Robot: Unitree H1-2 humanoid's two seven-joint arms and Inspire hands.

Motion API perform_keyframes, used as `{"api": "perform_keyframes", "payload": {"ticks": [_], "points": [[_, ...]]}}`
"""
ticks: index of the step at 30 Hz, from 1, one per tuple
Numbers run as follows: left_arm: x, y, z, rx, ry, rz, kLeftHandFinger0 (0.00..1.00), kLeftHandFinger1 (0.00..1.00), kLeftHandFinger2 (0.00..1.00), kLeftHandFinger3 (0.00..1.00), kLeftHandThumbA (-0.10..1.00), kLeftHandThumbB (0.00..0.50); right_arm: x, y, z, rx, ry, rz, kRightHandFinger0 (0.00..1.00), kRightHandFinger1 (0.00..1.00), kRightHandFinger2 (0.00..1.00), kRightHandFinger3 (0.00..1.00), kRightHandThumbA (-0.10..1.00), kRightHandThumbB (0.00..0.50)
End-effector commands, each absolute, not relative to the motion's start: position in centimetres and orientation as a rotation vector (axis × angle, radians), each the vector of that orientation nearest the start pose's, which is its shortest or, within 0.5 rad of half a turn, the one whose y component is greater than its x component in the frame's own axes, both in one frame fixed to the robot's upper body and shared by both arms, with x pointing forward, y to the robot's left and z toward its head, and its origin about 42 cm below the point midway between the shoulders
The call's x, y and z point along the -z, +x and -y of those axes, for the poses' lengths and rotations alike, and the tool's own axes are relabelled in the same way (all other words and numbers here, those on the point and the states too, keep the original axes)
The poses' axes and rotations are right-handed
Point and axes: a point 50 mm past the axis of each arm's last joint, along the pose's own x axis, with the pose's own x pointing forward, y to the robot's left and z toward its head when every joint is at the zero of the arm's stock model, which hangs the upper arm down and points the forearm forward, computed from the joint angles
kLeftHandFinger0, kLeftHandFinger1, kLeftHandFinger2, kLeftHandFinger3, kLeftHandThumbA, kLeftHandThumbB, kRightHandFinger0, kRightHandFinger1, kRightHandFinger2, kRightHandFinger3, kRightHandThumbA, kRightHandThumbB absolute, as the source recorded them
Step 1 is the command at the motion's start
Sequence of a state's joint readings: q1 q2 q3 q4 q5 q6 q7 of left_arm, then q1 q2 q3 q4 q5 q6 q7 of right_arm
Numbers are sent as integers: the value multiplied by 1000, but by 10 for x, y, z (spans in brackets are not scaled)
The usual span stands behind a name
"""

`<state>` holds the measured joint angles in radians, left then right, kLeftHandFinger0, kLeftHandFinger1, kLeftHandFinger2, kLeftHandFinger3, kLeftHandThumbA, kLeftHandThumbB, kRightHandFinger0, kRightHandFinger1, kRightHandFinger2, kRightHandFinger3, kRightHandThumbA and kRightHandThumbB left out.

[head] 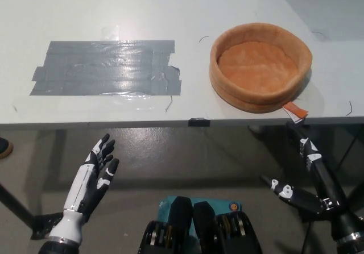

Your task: An emotional support dumpling is kept in a soft plate infront in the middle of the desk infront of the robot. The robot extends its right arm to pick up the dumpling and hands it to a person

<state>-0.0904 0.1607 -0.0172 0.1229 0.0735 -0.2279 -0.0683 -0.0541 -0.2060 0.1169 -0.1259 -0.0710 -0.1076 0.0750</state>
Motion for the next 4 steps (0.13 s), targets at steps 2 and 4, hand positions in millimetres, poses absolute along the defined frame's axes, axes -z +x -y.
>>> {"api": "perform_keyframes", "payload": {"ticks": [2, 4], "points": [[-136, 303, -246, 149, 150, 315, 1000, 1000, 1000, 1000, 725, 287, -165, 296, 228, -239, -266, 345, 1000, 1000, 1000, 1000, 831, 339], [-162, 300, -243, 183, 132, 392, 1000, 1000, 1000, 1000, 699, 265, -165, 298, 229, -237, -263, 344, 1000, 1000, 1000, 1000, 827, 334]]}}
